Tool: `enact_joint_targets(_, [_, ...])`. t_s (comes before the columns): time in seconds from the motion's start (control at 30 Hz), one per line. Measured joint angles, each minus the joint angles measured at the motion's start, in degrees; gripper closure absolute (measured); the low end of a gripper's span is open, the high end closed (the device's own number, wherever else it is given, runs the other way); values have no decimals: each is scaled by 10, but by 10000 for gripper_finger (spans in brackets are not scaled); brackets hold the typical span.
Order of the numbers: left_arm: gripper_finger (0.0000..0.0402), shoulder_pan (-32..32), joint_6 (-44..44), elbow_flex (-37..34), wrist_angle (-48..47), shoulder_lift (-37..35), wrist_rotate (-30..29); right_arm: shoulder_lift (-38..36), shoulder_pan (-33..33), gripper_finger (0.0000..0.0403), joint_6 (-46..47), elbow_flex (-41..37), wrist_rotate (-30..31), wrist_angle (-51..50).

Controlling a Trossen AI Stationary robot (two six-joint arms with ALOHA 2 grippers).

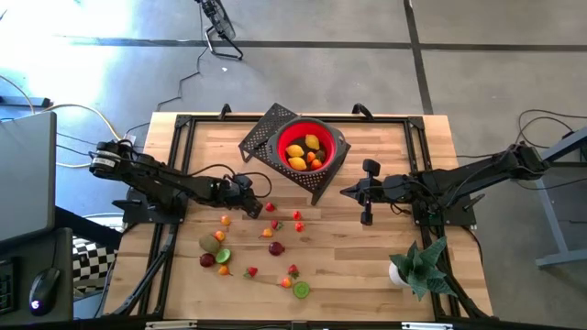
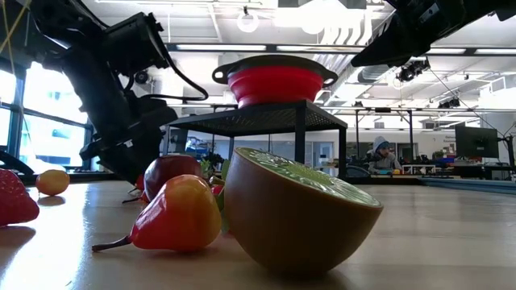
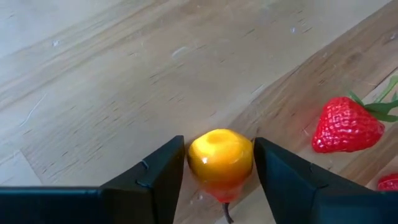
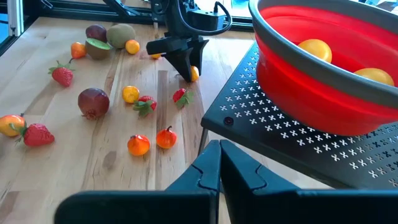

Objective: Pick & Place Fruit
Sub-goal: Put the pear into the strainer bowl on the shelf

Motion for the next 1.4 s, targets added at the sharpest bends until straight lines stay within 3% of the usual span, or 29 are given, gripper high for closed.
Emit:
enact_joint_targets(0.47, [214, 0, -2, 0, -1, 0, 0, 0, 0, 401, 0, 0, 0, 0])
enact_joint_targets(0.83, [257, 0, -3, 0, -1, 0, 0, 0, 0, 401, 0, 0, 0, 0])
enact_joint_targets(1.4, [262, 0, 10, 0, 2, -34, 11, 0, 0, 401, 0, 0, 0, 0])
